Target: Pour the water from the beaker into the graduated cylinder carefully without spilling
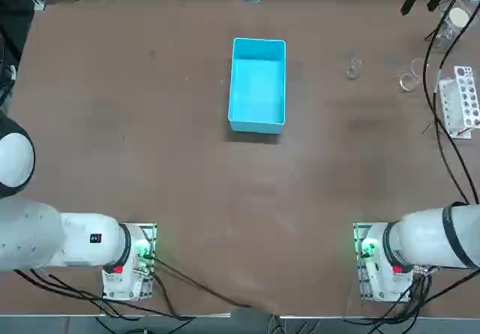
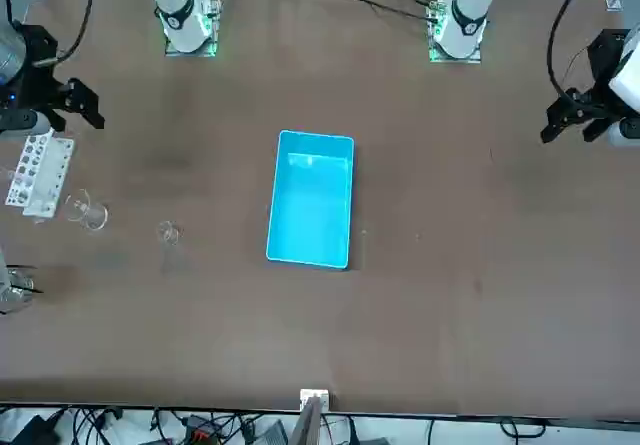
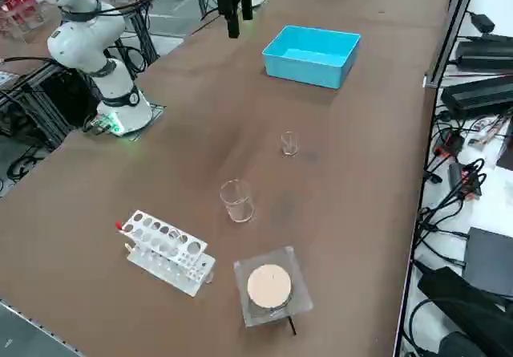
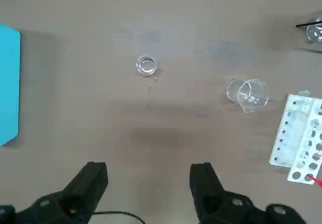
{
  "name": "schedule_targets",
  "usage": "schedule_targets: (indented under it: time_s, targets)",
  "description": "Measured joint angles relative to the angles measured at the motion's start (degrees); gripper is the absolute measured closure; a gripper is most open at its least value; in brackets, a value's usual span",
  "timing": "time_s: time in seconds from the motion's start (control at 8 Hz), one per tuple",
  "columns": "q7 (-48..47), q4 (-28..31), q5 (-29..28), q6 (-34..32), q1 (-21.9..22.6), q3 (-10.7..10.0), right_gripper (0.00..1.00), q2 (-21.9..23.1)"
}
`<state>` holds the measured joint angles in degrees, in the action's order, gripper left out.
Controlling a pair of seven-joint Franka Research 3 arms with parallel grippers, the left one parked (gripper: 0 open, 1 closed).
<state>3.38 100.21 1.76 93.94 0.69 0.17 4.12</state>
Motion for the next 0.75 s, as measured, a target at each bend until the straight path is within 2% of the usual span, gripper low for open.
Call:
schedule_targets:
  time_s: [0.75]
  targets:
    - [0.1,-3.4,-0.2,-2.8,0.0,0.0,0.00,-2.4]
